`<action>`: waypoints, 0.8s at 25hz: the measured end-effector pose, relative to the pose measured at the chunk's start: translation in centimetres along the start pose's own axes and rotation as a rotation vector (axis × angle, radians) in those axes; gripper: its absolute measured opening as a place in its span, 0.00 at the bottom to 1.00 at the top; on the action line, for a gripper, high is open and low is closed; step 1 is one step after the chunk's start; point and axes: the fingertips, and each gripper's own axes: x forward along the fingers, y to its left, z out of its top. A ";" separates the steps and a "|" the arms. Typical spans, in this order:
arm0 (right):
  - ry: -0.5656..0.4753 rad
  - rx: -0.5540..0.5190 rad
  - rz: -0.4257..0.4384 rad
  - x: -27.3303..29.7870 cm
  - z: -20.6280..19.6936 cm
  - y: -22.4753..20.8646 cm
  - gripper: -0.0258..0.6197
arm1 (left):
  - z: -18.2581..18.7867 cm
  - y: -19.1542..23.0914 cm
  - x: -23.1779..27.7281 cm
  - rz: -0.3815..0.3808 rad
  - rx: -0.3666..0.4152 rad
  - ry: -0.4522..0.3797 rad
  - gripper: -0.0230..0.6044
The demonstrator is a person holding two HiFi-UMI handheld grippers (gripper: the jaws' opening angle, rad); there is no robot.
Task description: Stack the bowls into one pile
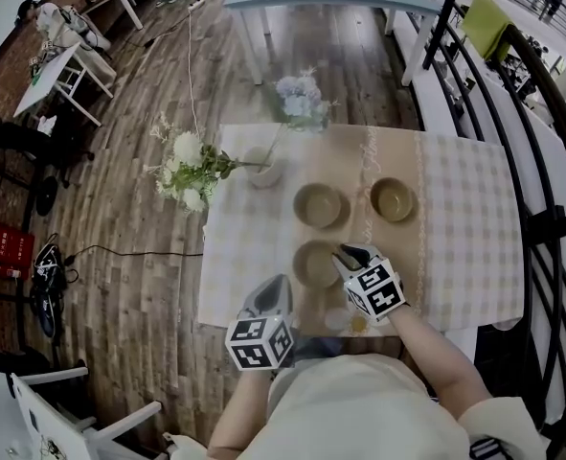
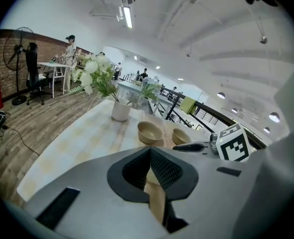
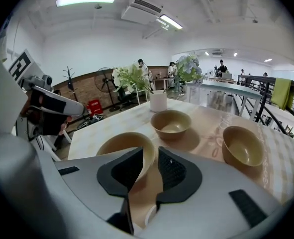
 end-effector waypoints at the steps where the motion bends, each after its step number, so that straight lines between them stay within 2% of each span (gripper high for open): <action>1: 0.007 0.003 -0.002 0.3 -0.1 -0.2 0.17 | 0.1 0.1 0.2 0.000 -0.001 0.002 0.04; 12: 0.072 0.018 -0.007 3.1 -1.5 -0.8 0.16 | 0.4 1.3 1.5 -0.006 -0.002 0.018 0.04; 17: 0.071 0.004 0.007 3.3 -1.3 -0.4 0.09 | 0.7 1.6 1.8 -0.011 0.000 0.017 0.04; 20: 0.061 0.001 0.009 3.2 -1.1 -0.2 0.08 | 1.0 1.6 1.9 -0.016 0.004 0.014 0.04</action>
